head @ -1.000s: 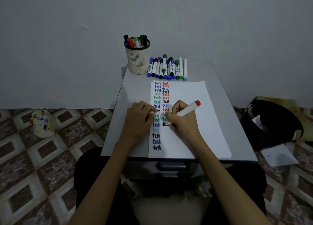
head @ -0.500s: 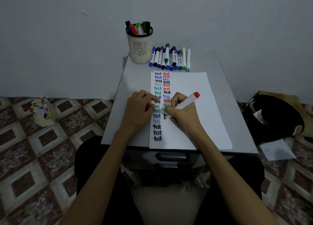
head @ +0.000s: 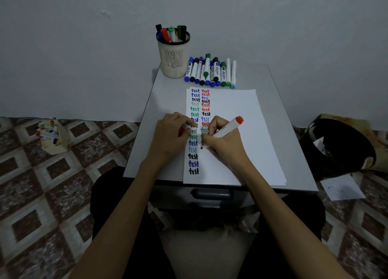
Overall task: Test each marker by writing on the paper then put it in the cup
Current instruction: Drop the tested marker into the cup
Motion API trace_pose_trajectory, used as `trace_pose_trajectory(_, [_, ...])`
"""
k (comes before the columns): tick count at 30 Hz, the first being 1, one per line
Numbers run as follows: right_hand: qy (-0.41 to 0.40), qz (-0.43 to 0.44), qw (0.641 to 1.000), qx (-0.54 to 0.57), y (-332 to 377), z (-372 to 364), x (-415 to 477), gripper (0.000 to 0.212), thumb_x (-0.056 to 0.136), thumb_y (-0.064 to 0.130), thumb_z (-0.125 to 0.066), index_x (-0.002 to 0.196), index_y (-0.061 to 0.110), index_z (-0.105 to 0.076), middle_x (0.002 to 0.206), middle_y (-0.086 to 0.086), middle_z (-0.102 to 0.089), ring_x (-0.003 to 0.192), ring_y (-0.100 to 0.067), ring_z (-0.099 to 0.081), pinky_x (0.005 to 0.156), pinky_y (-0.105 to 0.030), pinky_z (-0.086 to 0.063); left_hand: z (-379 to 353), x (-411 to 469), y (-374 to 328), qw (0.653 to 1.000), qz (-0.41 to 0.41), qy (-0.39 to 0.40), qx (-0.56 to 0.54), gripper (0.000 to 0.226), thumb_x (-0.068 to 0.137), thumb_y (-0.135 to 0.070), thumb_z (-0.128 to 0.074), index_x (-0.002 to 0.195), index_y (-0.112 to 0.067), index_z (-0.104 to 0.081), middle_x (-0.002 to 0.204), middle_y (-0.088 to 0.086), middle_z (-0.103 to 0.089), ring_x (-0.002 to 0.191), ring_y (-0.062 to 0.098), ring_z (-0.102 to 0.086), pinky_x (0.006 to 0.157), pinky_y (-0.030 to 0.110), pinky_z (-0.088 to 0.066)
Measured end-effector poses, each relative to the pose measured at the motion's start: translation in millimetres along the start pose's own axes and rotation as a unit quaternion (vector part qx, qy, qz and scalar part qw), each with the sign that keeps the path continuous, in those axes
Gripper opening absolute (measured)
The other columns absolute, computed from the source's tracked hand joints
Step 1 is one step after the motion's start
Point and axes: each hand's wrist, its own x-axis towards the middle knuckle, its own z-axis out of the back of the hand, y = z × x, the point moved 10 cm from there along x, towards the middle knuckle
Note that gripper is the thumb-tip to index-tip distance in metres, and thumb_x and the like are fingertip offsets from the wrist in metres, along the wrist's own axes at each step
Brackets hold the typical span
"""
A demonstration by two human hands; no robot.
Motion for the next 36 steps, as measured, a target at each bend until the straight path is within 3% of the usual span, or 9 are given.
trace_pose_trajectory(3, [0.004, -0.001, 1.0, -0.02, -1.6, -2.7, -0.5, 0.025, 0.08, -0.007, -0.066, 0.072, 0.0, -0.043, 0.093, -0.024, -0.064, 0.097, -0.024, -0.066, 0.082, -0.038, -0.059, -0.7, -0.3, 1.0, 1.0, 0.003, 0.002, 0.004, 0.014, 0.083, -0.02, -0.056, 0.094, -0.014, -0.064, 0.099, 0.004, -0.062, 0.091, 0.017, -0.054, 0.082, 0.043, -0.049])
trace_pose_trajectory(17, [0.01, 0.007, 0.999, -0.04, 1.7, -3.9, -0.5, 0.035, 0.077, -0.006, -0.064, 0.062, 0.016, -0.042, 0.087, -0.032, -0.059, 0.096, -0.039, -0.063, 0.085, -0.046, -0.058, -1.0, 0.3, 0.7, 1.0, 0.008, 0.002, 0.012, 0.016, 0.083, -0.023, -0.056, 0.094, -0.013, -0.064, 0.098, 0.003, -0.062, 0.092, 0.016, -0.052, 0.084, 0.041, -0.048])
trace_pose_trajectory(21, [-0.011, 0.003, 1.0, -0.01, -1.6, 3.6, 0.8, 0.028, 0.076, -0.007, -0.064, 0.066, 0.007, -0.042, 0.082, -0.03, -0.058, 0.09, -0.038, -0.064, 0.08, -0.041, -0.059, -0.8, 0.5, 1.6, 1.0, 0.008, -0.001, 0.022, 0.011, 0.085, -0.019, -0.061, 0.095, -0.015, -0.064, 0.098, 0.002, -0.061, 0.091, 0.015, -0.052, 0.083, 0.042, -0.048])
trace_pose_trajectory(28, [-0.008, -0.001, 1.0, -0.026, -3.8, 1.8, -0.5, 0.025, 0.083, -0.005, -0.063, 0.072, -0.001, -0.041, 0.096, -0.028, -0.061, 0.101, -0.037, -0.062, 0.086, -0.041, -0.058, -0.2, 0.8, 0.4, 1.0, 0.007, -0.002, 0.025, 0.011, 0.084, -0.017, -0.062, 0.094, -0.013, -0.065, 0.097, 0.003, -0.061, 0.09, 0.016, -0.052, 0.083, 0.042, -0.047])
trace_pose_trajectory(36, [-0.019, 0.002, 1.0, 0.001, -2.4, 5.2, -0.6, 0.029, 0.08, -0.008, -0.061, 0.067, 0.007, -0.04, 0.086, -0.029, -0.06, 0.095, -0.033, -0.066, 0.082, -0.045, -0.059, 0.9, 0.5, -0.5, 1.0, 0.009, -0.007, 0.026, 0.012, 0.085, -0.019, -0.063, 0.095, -0.013, -0.065, 0.098, 0.003, -0.062, 0.09, 0.013, -0.051, 0.085, 0.033, -0.044])
